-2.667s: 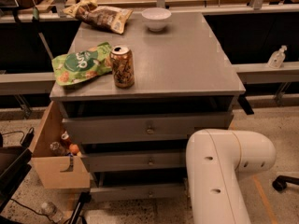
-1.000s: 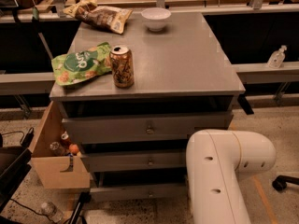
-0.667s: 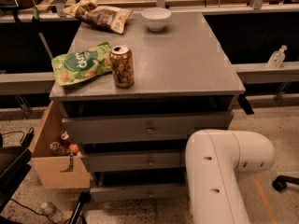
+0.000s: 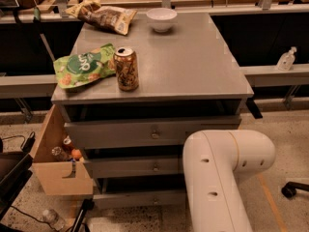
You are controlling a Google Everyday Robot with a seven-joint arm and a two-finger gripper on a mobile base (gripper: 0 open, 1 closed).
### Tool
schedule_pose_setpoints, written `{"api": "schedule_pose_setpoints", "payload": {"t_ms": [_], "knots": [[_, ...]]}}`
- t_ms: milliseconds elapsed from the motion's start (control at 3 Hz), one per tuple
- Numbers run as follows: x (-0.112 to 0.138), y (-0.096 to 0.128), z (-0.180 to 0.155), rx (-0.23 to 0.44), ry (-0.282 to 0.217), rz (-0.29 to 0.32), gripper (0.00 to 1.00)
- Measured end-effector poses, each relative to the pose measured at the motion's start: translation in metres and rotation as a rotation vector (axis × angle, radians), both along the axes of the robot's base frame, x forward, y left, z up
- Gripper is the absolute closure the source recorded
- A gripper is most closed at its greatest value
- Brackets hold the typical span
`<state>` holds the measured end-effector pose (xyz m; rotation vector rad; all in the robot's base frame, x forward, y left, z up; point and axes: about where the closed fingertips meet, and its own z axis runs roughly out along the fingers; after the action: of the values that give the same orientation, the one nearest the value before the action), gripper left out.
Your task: Open bottom drawer
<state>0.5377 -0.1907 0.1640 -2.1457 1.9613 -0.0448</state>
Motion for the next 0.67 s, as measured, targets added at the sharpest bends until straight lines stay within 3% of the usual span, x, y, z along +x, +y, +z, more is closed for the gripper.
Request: {"api": "schedule_pose_setpoints", "payload": {"t_ms": [333,667], "knots": [[-0.006,0.027,0.016,-0.016,0.034,0.005,0.00],[-0.017,0.047,0.023,-0.060,0.071,0.004,0.13]]}}
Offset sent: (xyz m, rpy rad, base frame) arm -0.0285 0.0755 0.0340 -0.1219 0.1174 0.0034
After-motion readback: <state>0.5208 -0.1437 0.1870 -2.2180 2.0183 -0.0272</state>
